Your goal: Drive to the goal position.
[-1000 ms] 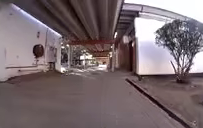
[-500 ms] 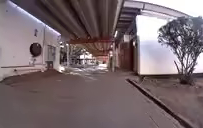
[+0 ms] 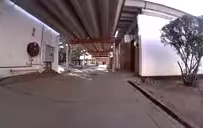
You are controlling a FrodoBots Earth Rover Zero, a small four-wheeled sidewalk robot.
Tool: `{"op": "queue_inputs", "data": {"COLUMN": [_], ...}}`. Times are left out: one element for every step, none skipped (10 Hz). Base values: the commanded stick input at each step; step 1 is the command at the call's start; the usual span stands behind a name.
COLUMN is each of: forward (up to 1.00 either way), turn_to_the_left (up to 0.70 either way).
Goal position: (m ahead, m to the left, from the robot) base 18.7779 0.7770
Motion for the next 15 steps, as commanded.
{"op": "queue_inputs", "data": {"forward": [0.5,0.5,0.5,0.5,0.5,0.5,0.5,0.5,0.5,0.5,0.5,0.5,0.5,0.5,0.5], "turn_to_the_left": [0.0,0.0,0.0,0.0,0.0,0.0,0.0,0.0,0.0,0.0,0.0,0.0,0.0,0.0,0.0]}}
